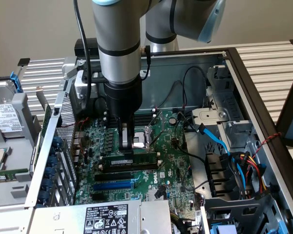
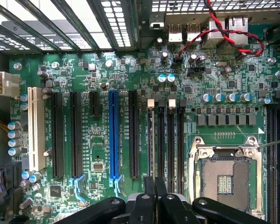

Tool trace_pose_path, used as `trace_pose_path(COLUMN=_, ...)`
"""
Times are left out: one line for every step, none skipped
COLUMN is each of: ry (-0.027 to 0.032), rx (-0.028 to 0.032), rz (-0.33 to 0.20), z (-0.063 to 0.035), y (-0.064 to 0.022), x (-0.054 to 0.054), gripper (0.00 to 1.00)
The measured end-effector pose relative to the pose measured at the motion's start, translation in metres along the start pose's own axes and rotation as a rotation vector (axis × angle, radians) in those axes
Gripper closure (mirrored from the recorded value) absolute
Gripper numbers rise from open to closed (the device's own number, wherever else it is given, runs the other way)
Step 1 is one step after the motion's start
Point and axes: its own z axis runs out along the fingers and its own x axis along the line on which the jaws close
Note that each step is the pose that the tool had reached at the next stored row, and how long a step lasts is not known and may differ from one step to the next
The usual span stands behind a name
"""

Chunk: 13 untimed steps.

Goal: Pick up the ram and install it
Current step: 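Insert the ram into the slot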

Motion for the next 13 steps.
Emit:
trace_pose_path(ry=-0.0003, rx=-0.0015, rz=0.0, z=0.0002, y=0.0, x=0.0, gripper=0.88)
trace_pose_path(ry=-0.0005, rx=-0.0026, rz=0.0, z=0.0003, y=0.0, x=0.0, gripper=0.88)
trace_pose_path(ry=-0.0005, rx=-0.0028, rz=0.0, z=0.0003, y=0.0, x=0.0, gripper=0.88)
trace_pose_path(ry=-0.0005, rx=-0.0028, rz=0.0, z=0.0003, y=0.0, x=0.0, gripper=0.88)
trace_pose_path(ry=-0.0006, rx=-0.0028, rz=0.0, z=0.0003, y=0.0, x=0.0, gripper=0.88)
trace_pose_path(ry=-0.0006, rx=-0.0028, rz=0.0, z=0.0003, y=0.0, x=0.0, gripper=0.88)
trace_pose_path(ry=-0.0006, rx=-0.0028, rz=0.0, z=0.0003, y=0.0, x=0.0, gripper=0.88)
trace_pose_path(ry=-0.0006, rx=-0.0029, rz=0.0, z=0.0003, y=0.0, x=0.0, gripper=0.88)
trace_pose_path(ry=-0.0006, rx=-0.0028, rz=0.0, z=0.0003, y=0.0, x=0.0, gripper=0.88)
trace_pose_path(ry=-0.0006, rx=-0.0029, rz=0.0, z=0.0003, y=0.0, x=0.0, gripper=0.88)
trace_pose_path(ry=-0.0005, rx=-0.0029, rz=0.0, z=0.0003, y=0.0, x=0.0, gripper=0.88)
trace_pose_path(ry=-0.0006, rx=-0.0028, rz=0.0, z=0.0003, y=0.0, x=0.0, gripper=0.88)
trace_pose_path(ry=-0.0006, rx=-0.0028, rz=0.0, z=0.0003, y=0.0, x=0.0, gripper=0.88)
